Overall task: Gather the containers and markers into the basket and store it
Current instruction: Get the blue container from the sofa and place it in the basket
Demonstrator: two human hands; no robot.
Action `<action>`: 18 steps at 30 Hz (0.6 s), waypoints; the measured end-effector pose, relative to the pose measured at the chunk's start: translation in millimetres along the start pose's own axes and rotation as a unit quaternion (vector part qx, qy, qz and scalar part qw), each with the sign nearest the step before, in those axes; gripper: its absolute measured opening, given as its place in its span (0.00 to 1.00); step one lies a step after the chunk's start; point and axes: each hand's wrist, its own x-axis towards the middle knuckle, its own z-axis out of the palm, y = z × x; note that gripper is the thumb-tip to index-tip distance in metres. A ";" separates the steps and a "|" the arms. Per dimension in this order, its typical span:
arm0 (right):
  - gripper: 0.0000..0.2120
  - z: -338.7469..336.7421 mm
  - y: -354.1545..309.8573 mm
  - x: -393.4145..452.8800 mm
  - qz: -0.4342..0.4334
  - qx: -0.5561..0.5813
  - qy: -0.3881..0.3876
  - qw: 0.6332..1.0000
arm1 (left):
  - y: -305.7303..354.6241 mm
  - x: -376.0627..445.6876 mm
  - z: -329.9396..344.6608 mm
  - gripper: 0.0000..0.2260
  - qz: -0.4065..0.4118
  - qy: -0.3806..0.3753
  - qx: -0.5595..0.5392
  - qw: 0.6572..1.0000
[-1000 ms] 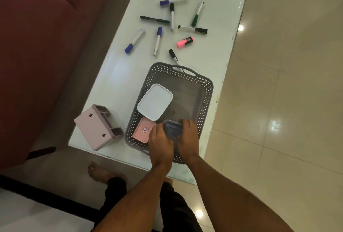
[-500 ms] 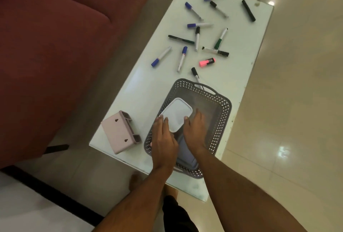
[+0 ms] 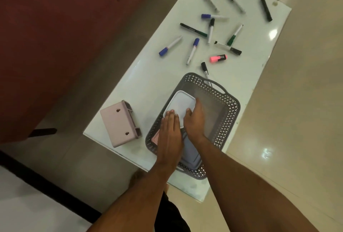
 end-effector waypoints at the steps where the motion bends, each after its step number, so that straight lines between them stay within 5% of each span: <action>1: 0.27 -1.7 2.5 -1.0 0.001 0.003 0.002 1.000 | 2.8 -0.6 -0.3 0.34 0.001 -0.001 0.006 1.000; 7: 0.28 -7.9 5.1 -1.5 -0.050 -0.015 0.041 0.998 | 6.0 -0.9 -2.2 0.29 -0.001 0.030 -0.018 0.999; 11: 0.25 -7.2 -19.8 -7.5 -0.098 -0.006 0.040 0.994 | 3.0 2.4 -29.2 0.21 -0.007 0.150 -0.064 0.987; 15: 0.22 7.7 -53.8 -14.2 -0.160 0.016 0.025 0.987 | -19.8 11.7 -56.1 0.17 -0.076 0.232 -0.052 0.968; 18: 0.22 27.1 -77.3 -23.9 -0.159 0.032 -0.044 0.986 | -46.2 14.7 -65.2 0.21 -0.205 0.226 -0.058 0.951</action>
